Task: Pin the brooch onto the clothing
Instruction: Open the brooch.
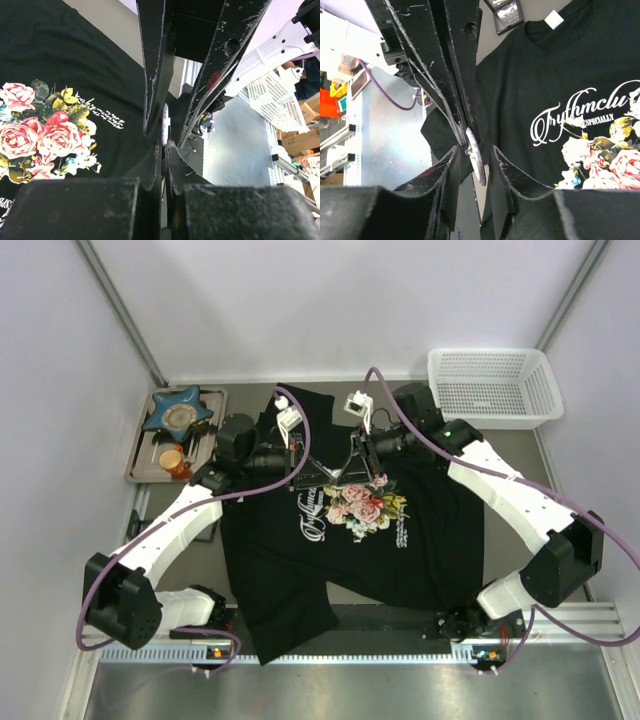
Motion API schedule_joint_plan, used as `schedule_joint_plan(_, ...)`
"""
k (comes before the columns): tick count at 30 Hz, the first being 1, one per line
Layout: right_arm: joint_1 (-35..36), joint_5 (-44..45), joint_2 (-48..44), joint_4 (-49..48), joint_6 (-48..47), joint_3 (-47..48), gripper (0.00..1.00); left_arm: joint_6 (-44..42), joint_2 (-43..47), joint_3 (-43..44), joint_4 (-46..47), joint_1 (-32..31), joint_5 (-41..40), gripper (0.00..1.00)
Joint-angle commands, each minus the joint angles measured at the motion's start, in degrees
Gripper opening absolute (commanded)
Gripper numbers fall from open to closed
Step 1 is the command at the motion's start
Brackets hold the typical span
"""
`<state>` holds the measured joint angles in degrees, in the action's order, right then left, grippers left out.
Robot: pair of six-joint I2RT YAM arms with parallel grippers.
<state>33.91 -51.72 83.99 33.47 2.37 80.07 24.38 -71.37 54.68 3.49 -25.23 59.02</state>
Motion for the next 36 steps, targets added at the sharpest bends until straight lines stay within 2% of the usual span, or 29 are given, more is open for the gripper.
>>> schedule_joint_plan(1,0.72,2.59,0.3,-2.27,0.79,3.69,0.26,0.32,1.94,0.43,2.84,-0.17,-0.05,0.0)
schedule_joint_plan(2,0.8,2.68,0.21,-2.27,0.71,3.69,0.22,0.14,1.94,0.43,2.75,-0.17,-0.05,0.0)
schedule_joint_plan(5,0.81,2.33,0.04,-2.1,-0.69,3.34,0.17,-1.09,2.12,0.52,1.35,-0.17,0.12,0.0)
schedule_joint_plan(14,0.54,0.05,-1.11,5.89,-15.18,4.82,0.13,-3.11,2.03,0.78,-1.46,0.19,1.62,0.0)
schedule_joint_plan(16,0.46,-0.83,-0.93,8.27,-16.52,5.53,0.15,-3.46,1.77,1.05,-1.55,0.19,1.97,0.0)
schedule_joint_plan(18,0.45,-2.23,-1.02,10.46,-18.28,6.85,0.25,-3.81,1.5,1.31,-1.99,0.27,2.06,0.0)
schedule_joint_plan(24,0.28,-2.95,-2.07,12.75,-21.09,7.55,0.38,-5.31,0.97,1.75,-3.04,0.27,2.76,0.0)
schedule_joint_plan(28,0.37,-1.36,-1.55,12.85,-20.04,7.73,0.4,-5.57,0.8,2.19,-3.05,0.36,2.32,0.0)
schedule_joint_plan(31,0.54,0.57,0.47,12.14,-15.13,9.13,0.41,-5.05,0.71,2.36,-2.96,0.27,1.71,0.0)
schedule_joint_plan(36,0.63,2.15,1.71,5.75,-3.7,8.44,0.41,-4.61,0.88,2.19,-2.61,0.19,0.3,0.0)
